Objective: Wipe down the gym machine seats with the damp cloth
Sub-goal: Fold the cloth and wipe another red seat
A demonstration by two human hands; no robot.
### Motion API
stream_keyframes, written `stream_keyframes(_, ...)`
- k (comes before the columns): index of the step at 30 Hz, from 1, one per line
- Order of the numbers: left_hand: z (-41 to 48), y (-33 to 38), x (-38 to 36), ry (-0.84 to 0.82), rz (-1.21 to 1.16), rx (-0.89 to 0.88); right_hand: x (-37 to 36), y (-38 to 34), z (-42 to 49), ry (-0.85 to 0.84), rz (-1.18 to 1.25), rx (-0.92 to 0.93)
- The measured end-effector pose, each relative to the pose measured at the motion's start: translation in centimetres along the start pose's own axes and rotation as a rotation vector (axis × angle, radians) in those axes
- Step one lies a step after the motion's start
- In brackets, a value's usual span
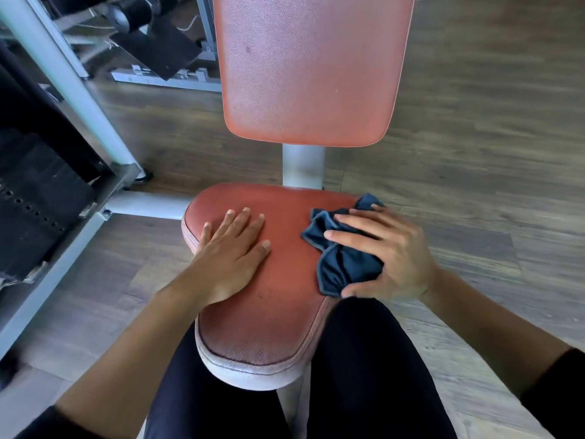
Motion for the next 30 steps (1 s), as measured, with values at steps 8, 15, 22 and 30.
stream_keyframes(8,-0.2,0.0,0.0,0.023,-0.019,-0.002,-0.6,-2.8,-1.4,0.118,-0.029,0.258)
stream_keyframes(15,0.0,0.0,-0.2,0.032,0.002,0.003,1.1,2.4,-1.0,0.128,0.001,0.059)
stream_keyframes(22,0.1,0.0,0.0,0.041,-0.023,0.001,-1.1,-2.5,-0.4,0.045,0.072,0.151)
stream_keyframes(30,0.2,0.1,-0.2,0.030,0.011,-0.008,-0.3,2.3,1.7,0.016,0.066,-0.103)
Point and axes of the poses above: each hand's wrist, its own z-axis towards the middle knuckle, its own x-axis out of the back of the hand, y = z × x, the point moved 10 cm from there along z, towards the middle knuckle, and after that the axes turned 12 degrees about z, right-handed, at the moved point
